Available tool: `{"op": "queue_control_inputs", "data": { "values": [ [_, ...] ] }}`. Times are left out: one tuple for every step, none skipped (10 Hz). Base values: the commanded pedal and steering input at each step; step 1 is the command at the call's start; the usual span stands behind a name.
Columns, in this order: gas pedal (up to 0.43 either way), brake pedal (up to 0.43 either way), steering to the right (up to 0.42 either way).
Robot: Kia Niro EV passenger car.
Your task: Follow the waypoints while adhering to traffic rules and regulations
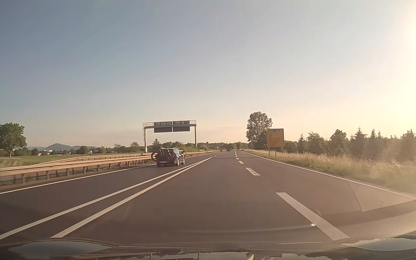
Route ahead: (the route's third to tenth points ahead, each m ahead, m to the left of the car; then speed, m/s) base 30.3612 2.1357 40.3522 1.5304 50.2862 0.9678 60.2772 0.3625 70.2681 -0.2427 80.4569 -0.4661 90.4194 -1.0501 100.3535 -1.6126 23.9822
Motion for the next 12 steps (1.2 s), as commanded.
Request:
{"op": "queue_control_inputs", "data": {
  "values": [
    [0.157, 0.0, 0.005],
    [0.157, 0.0, 0.005],
    [0.169, 0.0, 0.005],
    [0.169, 0.0, 0.005],
    [0.169, 0.0, 0.005],
    [0.169, 0.0, 0.005],
    [0.169, 0.0, 0.005],
    [0.169, 0.0, 0.006],
    [0.169, 0.0, 0.005],
    [0.169, 0.0, 0.005],
    [0.169, 0.0, 0.005],
    [0.169, 0.0, 0.005]
  ]
}}
